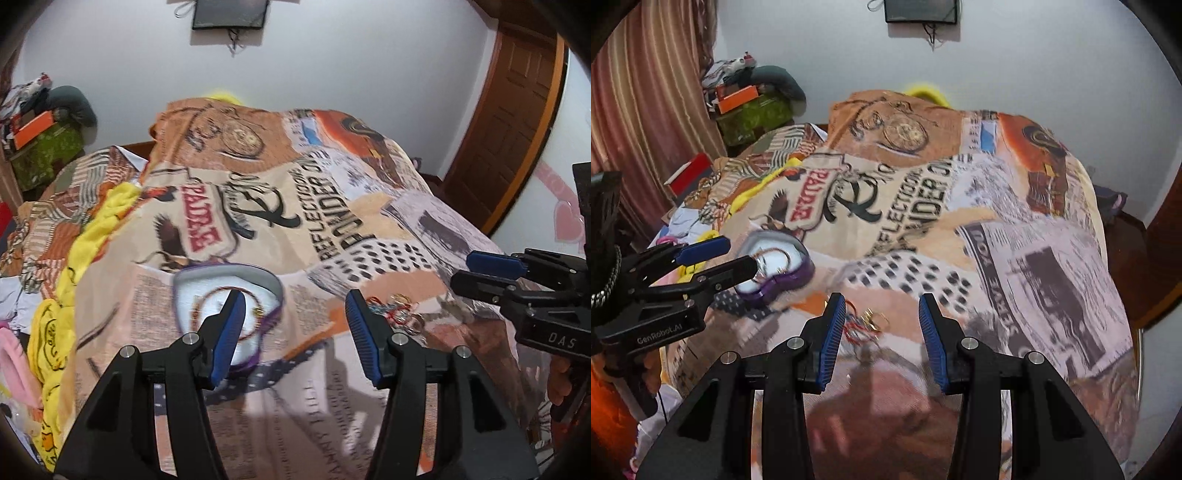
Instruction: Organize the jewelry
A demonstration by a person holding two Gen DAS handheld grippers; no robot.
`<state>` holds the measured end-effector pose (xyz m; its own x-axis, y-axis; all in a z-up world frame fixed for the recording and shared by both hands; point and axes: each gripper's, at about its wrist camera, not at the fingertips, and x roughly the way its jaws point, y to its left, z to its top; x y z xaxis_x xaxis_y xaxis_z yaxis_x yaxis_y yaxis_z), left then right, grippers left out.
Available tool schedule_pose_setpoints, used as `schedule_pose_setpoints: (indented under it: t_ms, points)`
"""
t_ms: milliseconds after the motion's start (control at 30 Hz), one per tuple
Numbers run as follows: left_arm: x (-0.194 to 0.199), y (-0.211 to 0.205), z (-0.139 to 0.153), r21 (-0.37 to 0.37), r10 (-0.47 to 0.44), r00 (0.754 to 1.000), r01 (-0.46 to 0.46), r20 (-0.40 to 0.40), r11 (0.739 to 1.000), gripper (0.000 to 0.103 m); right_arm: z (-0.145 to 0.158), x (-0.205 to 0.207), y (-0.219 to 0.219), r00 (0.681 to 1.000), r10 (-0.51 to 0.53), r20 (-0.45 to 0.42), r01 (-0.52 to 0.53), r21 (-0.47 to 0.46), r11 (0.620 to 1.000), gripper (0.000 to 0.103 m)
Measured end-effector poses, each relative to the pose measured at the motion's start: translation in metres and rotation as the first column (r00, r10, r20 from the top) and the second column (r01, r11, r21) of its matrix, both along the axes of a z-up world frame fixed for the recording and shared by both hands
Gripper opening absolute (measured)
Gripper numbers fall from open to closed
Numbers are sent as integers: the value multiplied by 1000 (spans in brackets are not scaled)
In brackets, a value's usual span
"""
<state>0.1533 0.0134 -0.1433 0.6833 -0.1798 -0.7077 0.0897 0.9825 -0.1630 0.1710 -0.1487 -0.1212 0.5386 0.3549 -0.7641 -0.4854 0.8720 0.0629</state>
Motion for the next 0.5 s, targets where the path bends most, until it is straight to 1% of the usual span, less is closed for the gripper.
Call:
schedule_pose_setpoints:
  t_ms: [167,333,433,500]
  points:
    - [5,-18,-14,-2,-55,998,55,-41,998,55,-19,-2,-11,999,-1,-53,0,-10,1000,38]
    - [6,-29,-28,9,-78,994,79,-76,997,55,-33,-1,-10,994,29,-101,-29,-4,1000,38]
    - [6,-29,-34,6,-80,992,81,-94,997,55,-36,-2,-4,992,61,-107,-61,3,998,38]
    - [6,-29,-36,3,-82,992,83,-98,997,55,-38,-2,2,993,74,-94,-75,-11,997,38]
